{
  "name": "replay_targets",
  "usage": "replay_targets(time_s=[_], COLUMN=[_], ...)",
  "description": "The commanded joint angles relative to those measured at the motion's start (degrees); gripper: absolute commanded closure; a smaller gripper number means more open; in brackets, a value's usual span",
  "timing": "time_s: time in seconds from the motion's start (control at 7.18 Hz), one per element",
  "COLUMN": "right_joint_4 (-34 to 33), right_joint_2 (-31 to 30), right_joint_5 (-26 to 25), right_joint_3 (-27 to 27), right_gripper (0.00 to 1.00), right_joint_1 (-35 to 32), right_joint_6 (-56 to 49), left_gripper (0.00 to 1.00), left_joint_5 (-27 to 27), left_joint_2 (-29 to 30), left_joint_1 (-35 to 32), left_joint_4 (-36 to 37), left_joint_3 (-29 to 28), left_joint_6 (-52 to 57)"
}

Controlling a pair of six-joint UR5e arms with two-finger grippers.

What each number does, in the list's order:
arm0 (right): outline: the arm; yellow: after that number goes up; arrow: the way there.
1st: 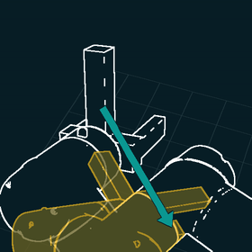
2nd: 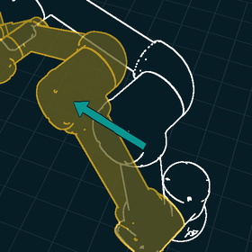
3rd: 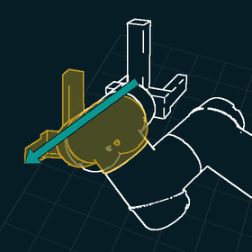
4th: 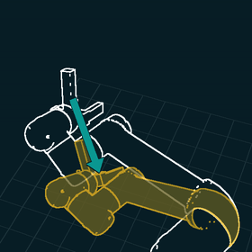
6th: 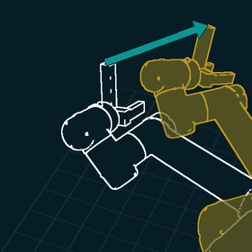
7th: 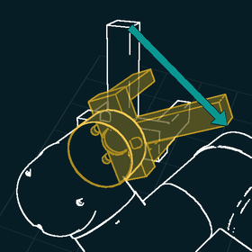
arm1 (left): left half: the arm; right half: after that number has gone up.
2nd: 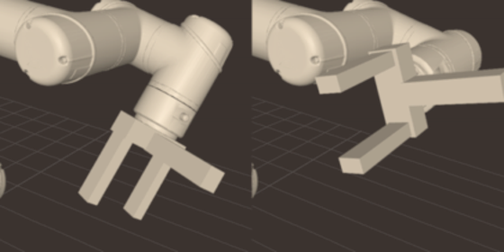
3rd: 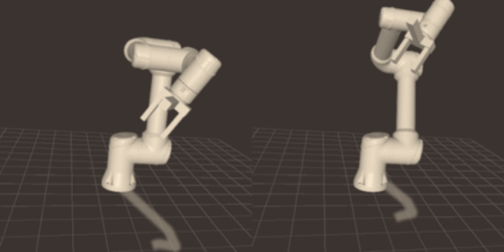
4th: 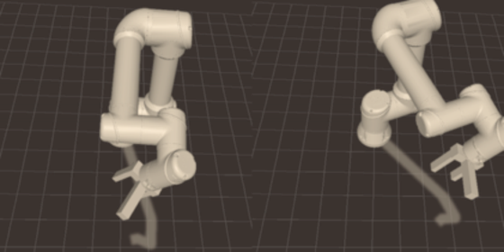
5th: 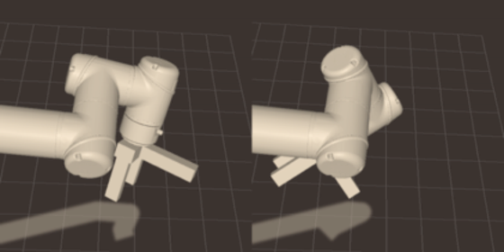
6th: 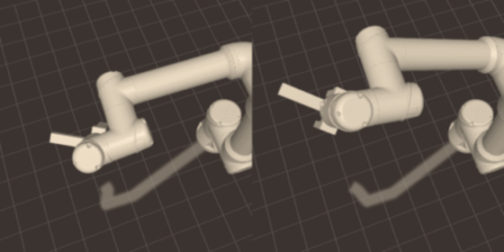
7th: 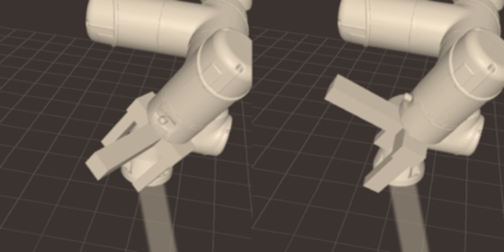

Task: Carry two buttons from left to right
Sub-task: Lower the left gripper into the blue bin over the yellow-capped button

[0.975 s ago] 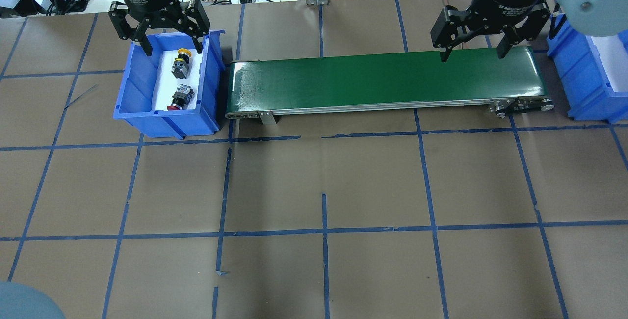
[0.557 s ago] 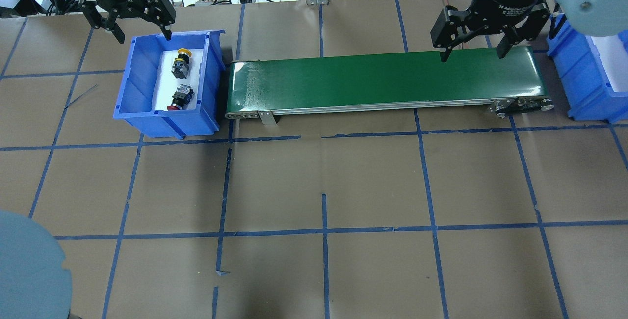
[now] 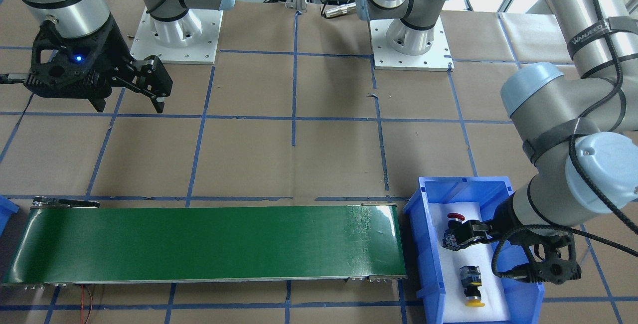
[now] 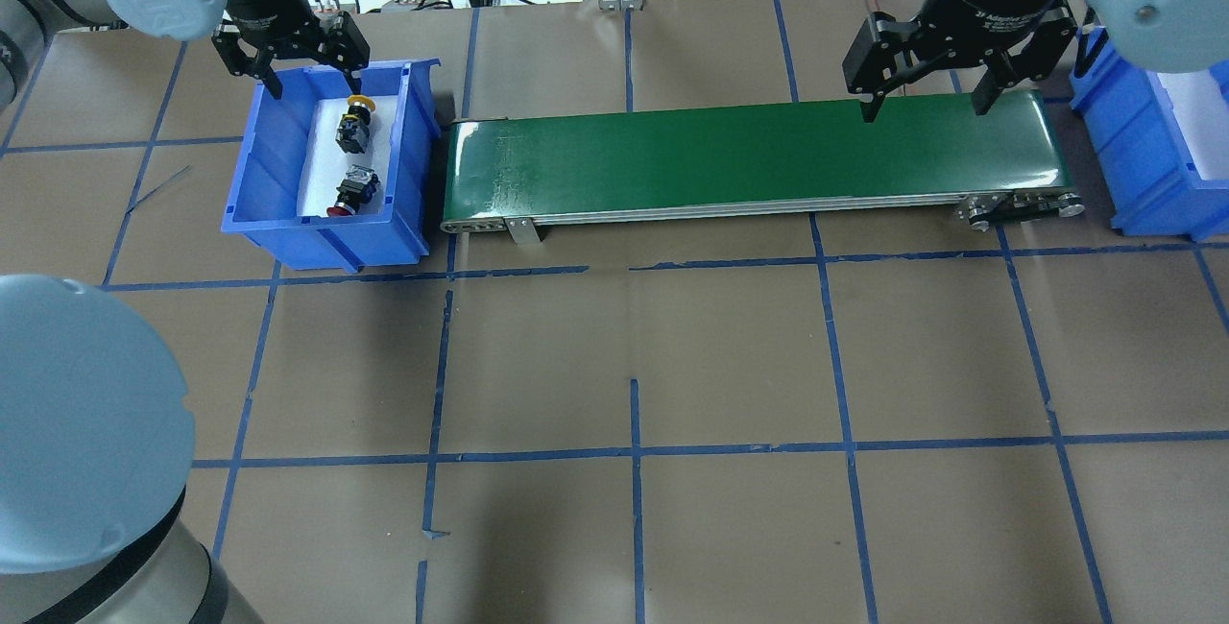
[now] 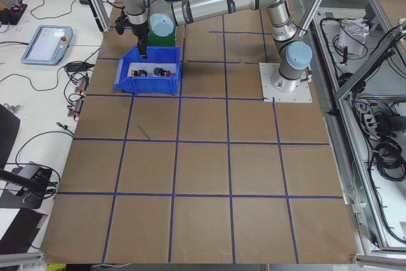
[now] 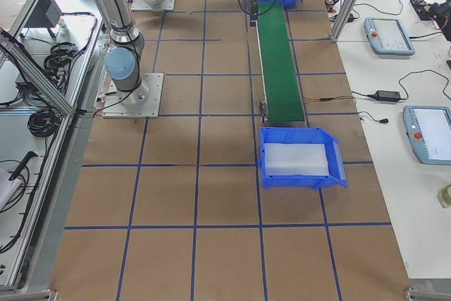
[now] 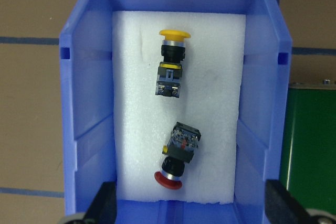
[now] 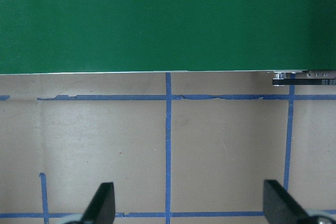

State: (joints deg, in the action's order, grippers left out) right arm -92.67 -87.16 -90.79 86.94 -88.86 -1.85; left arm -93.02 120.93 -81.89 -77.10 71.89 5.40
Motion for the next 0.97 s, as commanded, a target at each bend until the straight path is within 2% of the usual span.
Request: replay_targets(time_s=[0.0, 0.84], right_joint_4=[-0.1, -0.1], right_joint_2=[0.0, 0.0], right_joint_5=[0.0, 0.0], right_joint_3=[0.1, 0.2], right_gripper=[0.0, 0.0], right_joint_1=[0.0, 0.0], right_joint_6=[0.0, 0.0], left_gripper=[0.0, 0.0], left_joint_5=[0.0, 1.3], left_joint_2=[2.6, 9.1], left_joint_1=[0.0, 0.2], left_joint_4=[1.3, 11.1], left_joint_3=[0.0, -0.1], left_joint_6=[1.0, 2.3])
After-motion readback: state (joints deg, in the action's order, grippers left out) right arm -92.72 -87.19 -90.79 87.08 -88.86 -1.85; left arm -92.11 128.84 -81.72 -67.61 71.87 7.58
